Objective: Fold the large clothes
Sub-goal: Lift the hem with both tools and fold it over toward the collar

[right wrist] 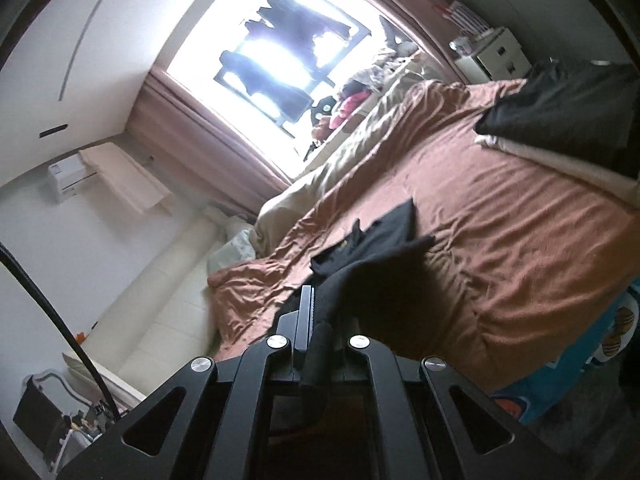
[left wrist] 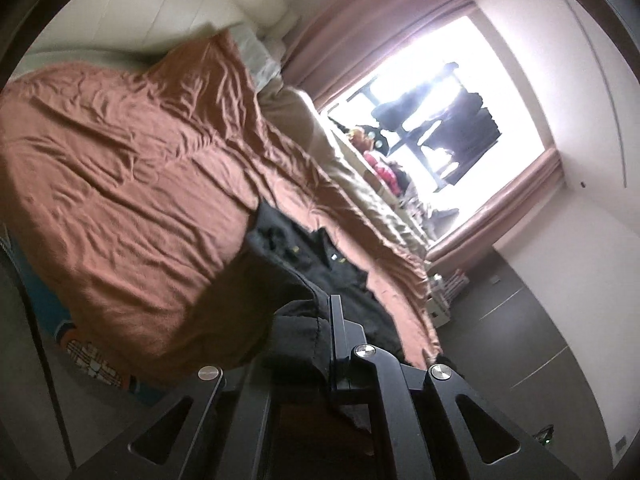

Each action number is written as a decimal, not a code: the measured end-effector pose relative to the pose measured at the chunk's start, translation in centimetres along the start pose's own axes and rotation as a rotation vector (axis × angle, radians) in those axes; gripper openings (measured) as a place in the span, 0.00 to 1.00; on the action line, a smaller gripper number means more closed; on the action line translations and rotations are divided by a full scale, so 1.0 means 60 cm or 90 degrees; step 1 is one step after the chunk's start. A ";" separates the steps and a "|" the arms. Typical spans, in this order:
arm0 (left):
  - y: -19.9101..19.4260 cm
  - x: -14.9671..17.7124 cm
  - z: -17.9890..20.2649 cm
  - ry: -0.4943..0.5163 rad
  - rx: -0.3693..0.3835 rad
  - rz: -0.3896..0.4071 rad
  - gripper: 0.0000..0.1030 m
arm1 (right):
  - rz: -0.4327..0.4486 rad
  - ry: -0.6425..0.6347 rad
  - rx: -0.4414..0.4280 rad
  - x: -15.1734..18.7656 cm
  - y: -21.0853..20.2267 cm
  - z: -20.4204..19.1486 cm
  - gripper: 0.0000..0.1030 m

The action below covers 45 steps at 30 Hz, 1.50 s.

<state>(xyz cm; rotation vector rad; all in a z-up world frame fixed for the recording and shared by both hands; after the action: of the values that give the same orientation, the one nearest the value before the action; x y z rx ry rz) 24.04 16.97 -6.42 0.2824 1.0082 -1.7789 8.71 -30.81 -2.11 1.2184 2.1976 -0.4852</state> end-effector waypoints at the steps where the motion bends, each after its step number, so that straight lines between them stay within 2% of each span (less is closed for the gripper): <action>1: -0.014 -0.003 0.003 -0.002 0.005 0.005 0.02 | 0.000 -0.006 -0.001 0.003 0.000 -0.003 0.00; 7: -0.091 -0.014 0.022 -0.013 0.032 0.046 0.02 | 0.013 -0.021 -0.039 0.010 -0.038 -0.042 0.00; 11: -0.133 -0.019 0.035 -0.024 0.054 0.055 0.02 | 0.028 -0.021 -0.050 0.014 -0.059 -0.051 0.00; 17: -0.159 -0.032 0.061 -0.010 0.066 0.069 0.02 | 0.037 -0.030 -0.054 0.015 -0.048 -0.037 0.00; 19: -0.154 -0.040 0.067 -0.005 0.063 0.071 0.02 | 0.033 -0.032 -0.039 0.010 -0.037 -0.028 0.00; 25: -0.111 -0.068 0.087 0.010 0.051 0.069 0.02 | 0.030 -0.041 -0.023 -0.036 0.013 -0.016 0.00; 30: -0.058 -0.113 0.111 0.025 0.044 0.068 0.02 | 0.024 -0.062 -0.014 -0.089 0.086 -0.010 0.00; 38: 0.071 -0.188 0.151 0.051 0.021 0.060 0.02 | 0.005 -0.096 0.029 -0.156 0.224 0.029 0.00; 45: 0.196 -0.227 0.148 0.062 -0.013 0.044 0.02 | -0.019 -0.114 0.077 -0.194 0.345 0.071 0.00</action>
<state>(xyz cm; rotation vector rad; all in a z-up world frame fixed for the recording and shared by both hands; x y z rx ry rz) 42.47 17.94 1.46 0.3894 1.0727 -1.7056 32.58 -30.02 1.27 1.1579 2.0620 -0.7193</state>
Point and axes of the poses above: each gripper's, at about its wrist camera, not at the fingertips, and y roughly the way its jaws point, z to its right, x to its underside, the point moved 8 cm from there along y, roughly the way its jaws point, and after that the axes turned 13 degrees about -x, right-handed, at the moved point
